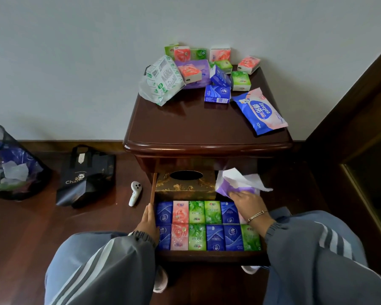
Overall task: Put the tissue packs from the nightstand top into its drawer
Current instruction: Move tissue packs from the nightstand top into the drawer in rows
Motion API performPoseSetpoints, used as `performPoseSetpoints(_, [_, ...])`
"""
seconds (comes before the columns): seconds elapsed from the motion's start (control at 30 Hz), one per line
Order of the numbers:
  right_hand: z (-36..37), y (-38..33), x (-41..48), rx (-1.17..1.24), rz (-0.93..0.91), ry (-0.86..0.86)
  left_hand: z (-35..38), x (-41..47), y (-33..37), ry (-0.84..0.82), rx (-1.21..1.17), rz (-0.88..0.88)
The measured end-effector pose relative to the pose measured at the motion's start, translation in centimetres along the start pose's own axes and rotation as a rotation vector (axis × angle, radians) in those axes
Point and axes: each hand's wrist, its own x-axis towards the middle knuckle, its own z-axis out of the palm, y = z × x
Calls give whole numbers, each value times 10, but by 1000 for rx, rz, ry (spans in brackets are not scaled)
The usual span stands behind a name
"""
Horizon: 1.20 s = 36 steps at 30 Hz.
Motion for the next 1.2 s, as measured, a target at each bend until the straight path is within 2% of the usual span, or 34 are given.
performPoseSetpoints(0.07, [8,6,0,15,-10,-156,1,0,0,-10,-12,-7])
performPoseSetpoints(0.13, [23,11,-2,-33,-98,-304,2,0,0,-6,-14,-5])
performPoseSetpoints(0.17, [24,12,-3,-16,-105,-322,2,-1,-1,-1,-9,-2])
performPoseSetpoints(0.27, [22,11,-4,242,18,-189,2,-1,-2,26,8,13])
performPoseSetpoints(0.37, [21,15,-4,166,26,-228,2,-2,-2,24,10,19])
performPoseSetpoints(0.4, [21,15,-4,75,22,-242,1,-2,-2,17,7,16])
performPoseSetpoints(0.47, [8,9,-5,25,-50,-325,1,-3,-1,13,4,14])
performPoseSetpoints(0.5, [0,6,-7,19,-73,-291,1,-4,-1,15,1,15])
performPoseSetpoints(0.6, [-9,5,-17,96,-253,101,1,-4,0,10,-7,21])
performPoseSetpoints(0.63, [-10,7,-21,81,-253,263,1,-4,0,4,-7,18])
performPoseSetpoints(0.7, [-14,11,-26,65,-203,346,0,-4,2,2,0,15])
performPoseSetpoints(0.73, [-18,15,-24,43,-148,307,0,-4,3,5,2,16])
performPoseSetpoints(0.8, [-12,22,-24,-19,-25,76,1,-4,4,6,-1,17])
performPoseSetpoints(0.83, [-7,25,-24,-83,10,15,1,-4,4,4,-4,14])
performPoseSetpoints(0.97, [10,24,-10,-241,21,-11,1,-2,1,10,-16,27])
performPoseSetpoints(1.2, [26,31,13,-222,122,-139,1,-1,0,7,-4,22])
